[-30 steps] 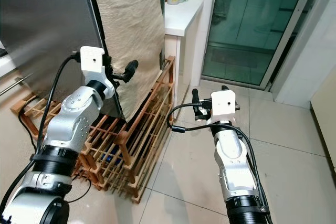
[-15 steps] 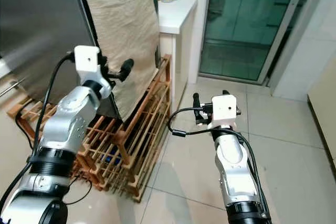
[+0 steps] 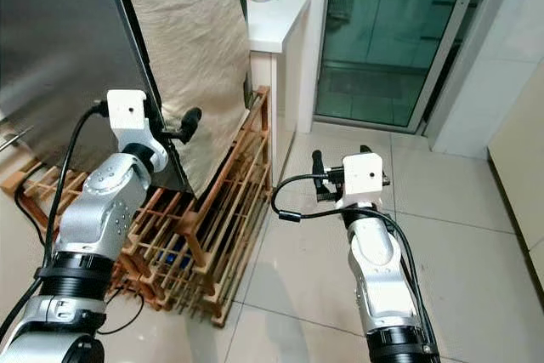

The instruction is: Restocking fridge

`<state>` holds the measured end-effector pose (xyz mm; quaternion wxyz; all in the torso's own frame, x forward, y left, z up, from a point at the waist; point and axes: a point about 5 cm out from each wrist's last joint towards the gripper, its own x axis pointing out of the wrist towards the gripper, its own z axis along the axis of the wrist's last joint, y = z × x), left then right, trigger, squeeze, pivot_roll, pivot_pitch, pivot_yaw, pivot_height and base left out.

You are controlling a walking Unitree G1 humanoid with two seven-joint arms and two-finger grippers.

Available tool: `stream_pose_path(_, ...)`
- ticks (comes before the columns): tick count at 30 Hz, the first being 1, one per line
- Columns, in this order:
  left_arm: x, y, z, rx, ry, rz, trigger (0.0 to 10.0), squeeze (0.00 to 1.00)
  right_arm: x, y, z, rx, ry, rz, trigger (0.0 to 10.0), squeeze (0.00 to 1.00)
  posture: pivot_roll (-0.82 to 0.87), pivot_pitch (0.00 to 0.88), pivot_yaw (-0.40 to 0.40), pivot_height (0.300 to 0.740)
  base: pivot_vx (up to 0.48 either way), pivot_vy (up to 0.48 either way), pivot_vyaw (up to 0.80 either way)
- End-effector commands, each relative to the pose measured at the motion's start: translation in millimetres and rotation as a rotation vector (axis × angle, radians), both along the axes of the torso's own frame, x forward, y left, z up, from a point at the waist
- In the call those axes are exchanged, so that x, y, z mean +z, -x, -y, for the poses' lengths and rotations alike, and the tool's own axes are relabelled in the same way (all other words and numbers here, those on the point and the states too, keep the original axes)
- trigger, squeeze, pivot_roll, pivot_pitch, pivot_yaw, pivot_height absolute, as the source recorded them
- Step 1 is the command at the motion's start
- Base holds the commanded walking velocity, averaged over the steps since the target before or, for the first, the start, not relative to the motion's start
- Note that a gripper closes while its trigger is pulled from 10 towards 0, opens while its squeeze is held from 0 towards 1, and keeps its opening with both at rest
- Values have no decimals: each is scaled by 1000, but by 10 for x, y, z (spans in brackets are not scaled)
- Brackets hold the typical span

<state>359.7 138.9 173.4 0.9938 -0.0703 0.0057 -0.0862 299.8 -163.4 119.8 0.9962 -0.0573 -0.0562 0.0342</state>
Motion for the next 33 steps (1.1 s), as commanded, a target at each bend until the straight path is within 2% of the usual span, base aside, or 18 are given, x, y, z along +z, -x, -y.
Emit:
stream_pose_path(1,76,-51,16,16,-8,26,10000,0,4,3,-17,7,0,-7,10000,0,-194,0,96,740,0,0,0)
stream_pose_path(11,128,-142,1,126,4,33,10000,0,-5,40,14,-1,5,-11,10000,0,-206,0,101,740,0,0,0)
stream_pose_path(18,125,-114,-36,130,-4,31,10000,0,-16,52,15,-3,5,-15,10000,0,-203,0,104,740,0,0,0)
stream_pose_path(22,84,-59,8,118,-7,17,10000,0,-40,59,10,-1,4,-25,10000,0,-201,0,104,740,0,0,0)
stream_pose_path(27,157,-73,8,122,0,40,10000,0,-43,54,6,2,5,-27,10000,0,-196,0,98,740,0,0,0)
stream_pose_path(33,147,-131,-18,147,-8,35,10000,0,-38,44,-9,7,4,-24,10000,0,-199,0,100,740,0,0,0)
